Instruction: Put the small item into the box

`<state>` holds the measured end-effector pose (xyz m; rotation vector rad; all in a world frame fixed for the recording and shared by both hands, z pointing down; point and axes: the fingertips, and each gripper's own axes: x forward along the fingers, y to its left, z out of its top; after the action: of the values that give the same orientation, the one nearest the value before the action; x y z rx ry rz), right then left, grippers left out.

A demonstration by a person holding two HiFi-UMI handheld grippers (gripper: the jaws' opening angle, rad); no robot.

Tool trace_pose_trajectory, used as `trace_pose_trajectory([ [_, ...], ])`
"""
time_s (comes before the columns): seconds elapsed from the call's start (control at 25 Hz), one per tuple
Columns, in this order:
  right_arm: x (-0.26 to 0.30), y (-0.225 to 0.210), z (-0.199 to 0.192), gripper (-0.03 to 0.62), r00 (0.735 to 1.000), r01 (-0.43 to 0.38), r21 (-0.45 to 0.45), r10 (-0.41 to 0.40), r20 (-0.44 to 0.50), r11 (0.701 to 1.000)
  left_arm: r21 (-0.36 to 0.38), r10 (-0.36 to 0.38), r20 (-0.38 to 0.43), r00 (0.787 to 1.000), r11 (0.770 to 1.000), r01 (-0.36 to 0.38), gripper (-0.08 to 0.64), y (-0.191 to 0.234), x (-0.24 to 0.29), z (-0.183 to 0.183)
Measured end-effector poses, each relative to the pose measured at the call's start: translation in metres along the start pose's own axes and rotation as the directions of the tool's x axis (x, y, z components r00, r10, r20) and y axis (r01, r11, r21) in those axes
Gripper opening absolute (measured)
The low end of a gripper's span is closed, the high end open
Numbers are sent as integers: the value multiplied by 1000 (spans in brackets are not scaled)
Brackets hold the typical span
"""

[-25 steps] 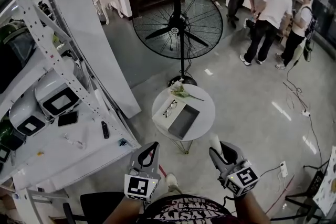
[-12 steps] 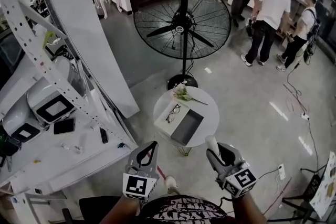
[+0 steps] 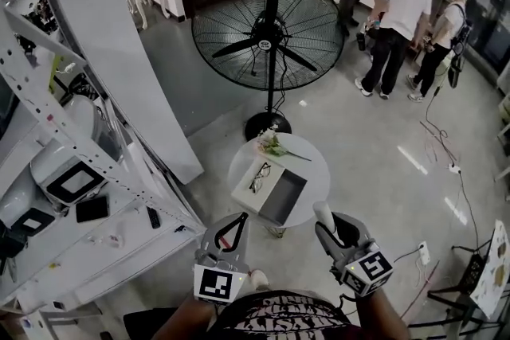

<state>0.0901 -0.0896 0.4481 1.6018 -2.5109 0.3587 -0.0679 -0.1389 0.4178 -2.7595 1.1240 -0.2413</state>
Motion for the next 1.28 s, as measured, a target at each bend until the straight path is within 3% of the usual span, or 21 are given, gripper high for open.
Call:
trace_pose_trajectory([
  [0.24, 0, 6, 9, 163, 999, 25, -16, -25, 24, 1000, -100, -50, -18, 999, 994, 48, 0, 9, 14, -14],
  [0.48, -6, -9, 10, 161, 997, 73, 13, -73, 24, 997, -98, -64, -36, 997, 993, 60, 0, 11, 20, -18],
  [0.8, 24, -10, 13, 161, 1000, -6, 2, 6, 12, 1000, -133, -11, -73, 997, 991, 2, 0, 27, 24, -30],
  [0.96, 49, -16, 15, 163, 998, -61, -2, 61, -2, 998, -130, 39, -93, 995, 990, -51, 1, 44, 28, -33],
  [1.28, 88, -39, 7, 163, 992, -119, 19, 120, -42, 993, -110, 70, -104, 992, 991, -81, 0, 59, 55, -37],
])
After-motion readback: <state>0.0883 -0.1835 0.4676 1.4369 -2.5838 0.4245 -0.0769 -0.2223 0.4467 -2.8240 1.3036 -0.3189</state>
